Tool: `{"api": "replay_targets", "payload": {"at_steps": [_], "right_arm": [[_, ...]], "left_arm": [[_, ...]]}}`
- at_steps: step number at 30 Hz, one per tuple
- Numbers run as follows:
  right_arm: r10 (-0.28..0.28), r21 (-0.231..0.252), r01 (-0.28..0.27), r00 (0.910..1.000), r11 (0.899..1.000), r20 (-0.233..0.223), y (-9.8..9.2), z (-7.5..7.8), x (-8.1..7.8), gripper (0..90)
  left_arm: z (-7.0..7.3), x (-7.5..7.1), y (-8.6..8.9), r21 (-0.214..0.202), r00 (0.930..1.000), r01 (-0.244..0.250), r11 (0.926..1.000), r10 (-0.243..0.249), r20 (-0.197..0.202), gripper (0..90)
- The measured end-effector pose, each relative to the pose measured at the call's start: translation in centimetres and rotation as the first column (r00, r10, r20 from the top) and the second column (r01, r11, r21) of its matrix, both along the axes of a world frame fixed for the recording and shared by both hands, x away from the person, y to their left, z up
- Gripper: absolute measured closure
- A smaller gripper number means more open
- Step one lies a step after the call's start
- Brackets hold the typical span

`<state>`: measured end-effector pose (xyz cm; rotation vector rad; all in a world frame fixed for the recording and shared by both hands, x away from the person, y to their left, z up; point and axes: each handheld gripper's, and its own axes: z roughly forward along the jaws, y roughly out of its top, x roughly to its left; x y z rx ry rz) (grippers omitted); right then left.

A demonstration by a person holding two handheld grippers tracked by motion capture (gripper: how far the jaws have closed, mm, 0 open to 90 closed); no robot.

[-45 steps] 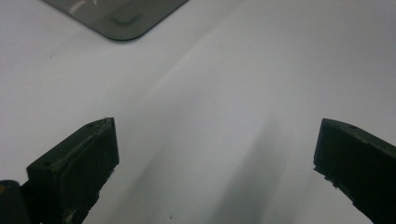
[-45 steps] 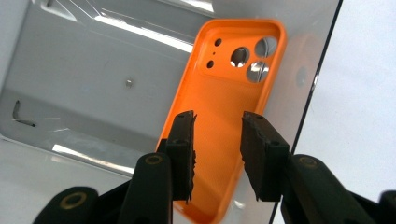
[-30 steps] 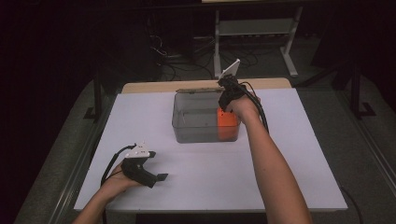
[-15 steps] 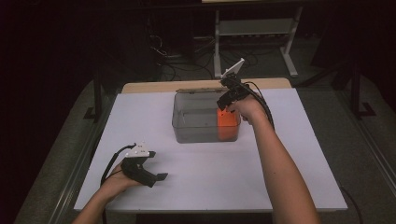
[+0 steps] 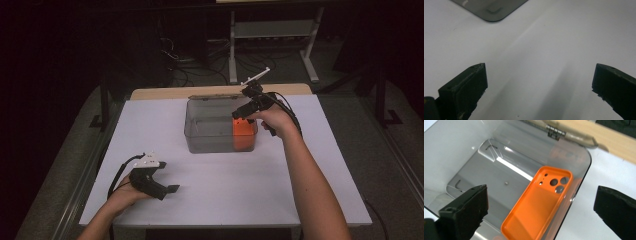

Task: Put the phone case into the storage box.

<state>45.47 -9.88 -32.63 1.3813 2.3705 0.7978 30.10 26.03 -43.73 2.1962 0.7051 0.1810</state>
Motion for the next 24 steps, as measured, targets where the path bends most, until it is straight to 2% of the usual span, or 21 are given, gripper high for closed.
{"api": "replay_targets", "payload": {"at_steps": [5,14,24], "right_arm": [[0.03,0.025,-0.032,0.9975,0.999,0.065,-0.4,0.1,-0.4,0.0],[0.085,0.046,-0.09,0.9914,0.995,0.099,-0.9,-0.1,-1.4,0.0],[0.142,0.082,-0.154,0.9806,0.985,0.135,-2.4,-0.9,-3.2,0.0]], "left_arm": [[0.0,0.1,0.0,0.002,1.0,-0.001,1.0,0.001,0.003,0.0],[0.1,0.3,0.3,-0.016,0.9999,-0.012,0.9998,0.012,-0.004,0.0],[0.1,0.3,0.4,-0.031,0.9998,-0.021,0.9993,0.021,-0.001,0.0]]}}
